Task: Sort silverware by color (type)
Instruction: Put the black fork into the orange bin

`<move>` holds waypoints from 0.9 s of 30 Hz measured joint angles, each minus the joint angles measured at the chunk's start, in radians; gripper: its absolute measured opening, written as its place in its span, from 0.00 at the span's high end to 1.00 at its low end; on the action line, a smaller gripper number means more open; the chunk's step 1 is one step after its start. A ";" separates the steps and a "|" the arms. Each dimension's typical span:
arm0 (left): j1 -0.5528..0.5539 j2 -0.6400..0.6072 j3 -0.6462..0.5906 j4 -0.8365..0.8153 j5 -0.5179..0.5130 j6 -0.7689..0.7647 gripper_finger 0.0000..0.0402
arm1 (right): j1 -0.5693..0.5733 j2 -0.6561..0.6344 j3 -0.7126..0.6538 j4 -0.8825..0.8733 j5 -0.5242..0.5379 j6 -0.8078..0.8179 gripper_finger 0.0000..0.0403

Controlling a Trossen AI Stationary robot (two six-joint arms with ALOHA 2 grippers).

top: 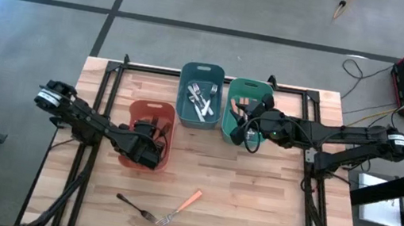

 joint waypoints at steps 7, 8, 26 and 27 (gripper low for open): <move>0.000 0.000 -0.009 0.016 -0.001 0.000 0.99 | 0.000 0.000 0.000 0.000 0.000 0.006 0.68; 0.000 0.000 -0.009 0.020 -0.003 0.000 0.99 | 0.000 0.000 0.000 0.000 0.000 0.006 0.68; 0.000 0.000 -0.015 0.041 -0.025 0.003 0.98 | 0.000 0.000 0.000 0.000 0.000 0.007 0.68; 0.000 0.000 -0.015 0.041 -0.025 0.004 0.98 | 0.000 0.000 0.000 0.000 0.000 0.007 0.68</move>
